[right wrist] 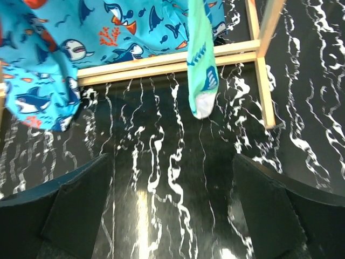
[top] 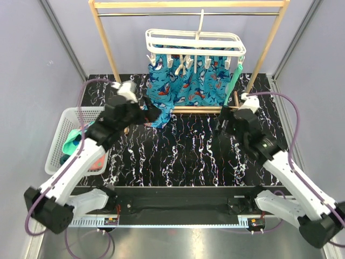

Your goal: Remove the socks clipped to the hanger

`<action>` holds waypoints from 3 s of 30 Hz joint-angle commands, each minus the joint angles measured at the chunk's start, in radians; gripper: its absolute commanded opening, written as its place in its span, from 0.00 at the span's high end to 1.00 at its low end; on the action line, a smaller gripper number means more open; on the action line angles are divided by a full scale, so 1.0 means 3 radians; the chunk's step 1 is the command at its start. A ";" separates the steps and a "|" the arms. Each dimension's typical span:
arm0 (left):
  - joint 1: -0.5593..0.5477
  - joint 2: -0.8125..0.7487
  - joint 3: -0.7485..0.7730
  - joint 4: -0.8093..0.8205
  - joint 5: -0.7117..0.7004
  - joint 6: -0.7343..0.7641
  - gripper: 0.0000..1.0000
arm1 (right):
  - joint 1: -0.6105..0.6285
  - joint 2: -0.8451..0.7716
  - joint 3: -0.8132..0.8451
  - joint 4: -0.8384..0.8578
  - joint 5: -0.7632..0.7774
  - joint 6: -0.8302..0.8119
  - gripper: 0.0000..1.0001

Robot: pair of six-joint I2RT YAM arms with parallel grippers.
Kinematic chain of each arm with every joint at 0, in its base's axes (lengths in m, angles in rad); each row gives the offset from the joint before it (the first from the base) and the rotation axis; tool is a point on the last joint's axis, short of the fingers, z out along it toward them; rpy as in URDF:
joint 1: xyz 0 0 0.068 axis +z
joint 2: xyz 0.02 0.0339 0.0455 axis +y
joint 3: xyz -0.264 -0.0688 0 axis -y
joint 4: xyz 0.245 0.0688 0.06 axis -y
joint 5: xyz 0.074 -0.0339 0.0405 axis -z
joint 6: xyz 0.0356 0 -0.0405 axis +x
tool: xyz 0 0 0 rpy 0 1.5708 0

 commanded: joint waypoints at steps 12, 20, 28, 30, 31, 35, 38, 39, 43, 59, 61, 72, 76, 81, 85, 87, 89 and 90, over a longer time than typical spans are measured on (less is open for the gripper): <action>-0.0974 0.0342 0.0154 0.0258 -0.0045 0.0663 0.09 | -0.0159 0.1374 -0.0345 0.2020 0.0834 -0.0425 0.17; -0.1010 0.0173 0.0102 0.0288 -0.0015 0.0648 0.10 | -0.0502 0.1762 -0.0345 0.2168 0.0594 -0.0405 0.25; -0.1010 0.0055 0.0056 0.0299 -0.0163 0.0709 0.12 | -0.0569 0.2130 -0.0162 0.2214 0.0456 -0.0410 0.52; -0.1010 0.0045 0.0051 0.0299 -0.0194 0.0729 0.15 | -0.0569 0.2106 -0.0146 0.2148 0.0390 -0.0390 0.65; -0.1015 0.0040 0.0046 0.0299 -0.0214 0.0745 0.18 | -0.0569 0.2070 -0.0141 0.2092 0.0364 -0.0369 0.73; -0.1031 0.0030 0.0020 0.0309 -0.0224 0.0801 0.24 | -0.0569 0.1576 -0.0064 0.1540 0.0140 -0.0150 1.00; -0.1138 0.0101 0.0082 0.0273 -0.0224 0.0857 0.27 | -0.0564 0.1201 0.0017 0.1014 -0.0213 0.0004 1.00; -0.1214 0.0121 0.0117 0.0273 -0.0305 0.0863 0.27 | -0.0569 0.1114 0.0028 0.0820 -0.0381 0.0050 1.00; -0.1286 0.0326 0.0306 0.0217 -0.0276 0.0812 0.26 | -0.0563 0.0639 -0.0008 0.0542 -0.0699 0.0188 1.00; -0.1614 0.1006 0.0496 0.0926 0.0471 0.0960 0.16 | -0.0563 -0.0369 -0.0227 0.0751 -0.2085 0.1190 1.00; -0.1619 0.1021 0.0440 0.0989 0.0568 0.0939 0.15 | -0.0563 -0.0410 -0.0263 0.0808 -0.2167 0.1318 1.00; -0.1649 0.0991 0.0210 0.1388 0.0716 0.0888 0.09 | -0.0563 -0.0441 -0.0570 0.1294 -0.2448 0.1630 1.00; -0.1655 0.1118 0.0276 0.1352 0.0838 0.0873 0.21 | -0.0563 -0.0487 -0.0637 0.1340 -0.2484 0.1707 1.00; -0.1655 0.1246 0.0424 0.1240 0.0987 0.0883 0.74 | -0.0563 -0.0553 -0.0652 0.1325 -0.2479 0.1712 0.91; -0.1655 0.1242 0.0455 0.1178 0.0972 0.0909 1.00 | -0.0558 -0.0594 -0.0433 0.1034 -0.2280 0.1483 0.61; -0.1655 0.1191 0.0435 0.1173 0.0937 0.0904 1.00 | -0.0563 -0.0564 -0.0178 0.0555 -0.1979 0.1146 0.45; -0.1655 0.1155 0.0414 0.1178 0.0906 0.0914 1.00 | -0.0563 -0.0503 0.0083 0.0218 -0.1536 0.0947 0.37; -0.1655 0.1139 0.0409 0.1173 0.0906 0.0924 1.00 | -0.0558 -0.0462 0.0226 0.0063 -0.1310 0.0869 0.35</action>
